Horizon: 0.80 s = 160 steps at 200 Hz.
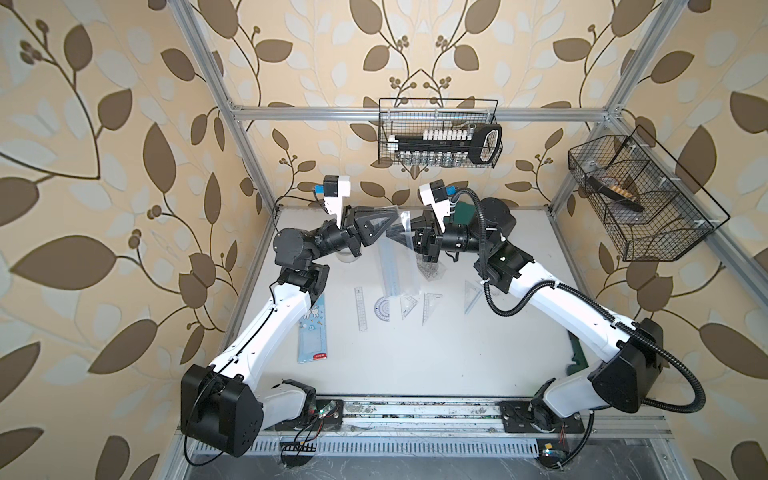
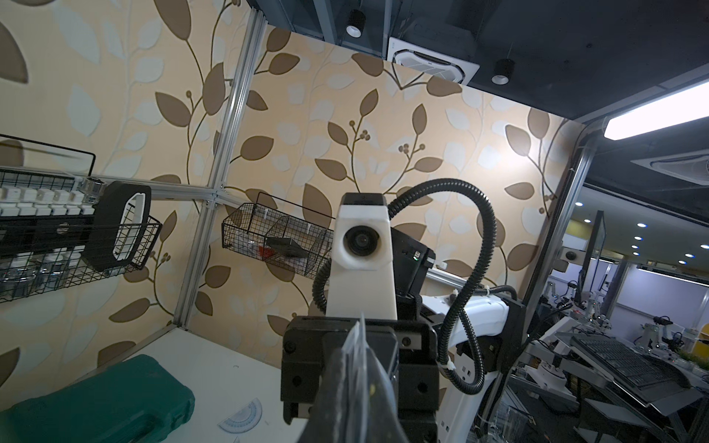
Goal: Open the ruler set and take out the ruler
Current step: Take out the ruler from the ruler set bag.
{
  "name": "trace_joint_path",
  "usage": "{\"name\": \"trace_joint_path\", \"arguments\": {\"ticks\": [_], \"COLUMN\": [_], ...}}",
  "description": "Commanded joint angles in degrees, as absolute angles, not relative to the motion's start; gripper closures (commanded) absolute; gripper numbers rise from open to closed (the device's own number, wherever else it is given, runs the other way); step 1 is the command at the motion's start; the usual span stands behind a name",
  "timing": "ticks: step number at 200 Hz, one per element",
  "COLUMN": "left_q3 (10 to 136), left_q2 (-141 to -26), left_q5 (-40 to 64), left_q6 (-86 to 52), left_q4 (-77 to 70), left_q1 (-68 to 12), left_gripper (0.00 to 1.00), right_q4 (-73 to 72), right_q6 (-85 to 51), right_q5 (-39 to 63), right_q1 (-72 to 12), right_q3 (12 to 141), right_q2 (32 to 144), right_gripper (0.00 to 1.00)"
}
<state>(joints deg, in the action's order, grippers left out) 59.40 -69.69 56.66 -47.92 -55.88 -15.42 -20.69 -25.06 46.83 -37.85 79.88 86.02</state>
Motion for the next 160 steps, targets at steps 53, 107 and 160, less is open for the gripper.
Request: {"name": "trace_joint_path", "arguments": {"ticks": [53,107,160], "left_q3": [61.52,61.79,62.18], "left_q2": [-66.29,-65.39,-65.3], "left_q5": [57.06,56.1,55.72], "left_q6": [-44.73,-42.54,-42.28], "left_q4": [-54.42,-51.49,-51.33], "left_q1": [-15.56,-15.56,-15.6], "left_gripper": [0.95,0.92,0.89], "right_q4": [-20.25,-18.1,-16.44], "right_q6": [-23.81,-22.24,-21.43], "right_q5": [46.5,46.27,46.14], "right_q1": [-37.65,-37.38,-36.1], "right_q3": [78.23,77.09,75.64], "right_q2": [84.29,82.4,80.01], "right_gripper": [1.0,1.0,1.0]}}
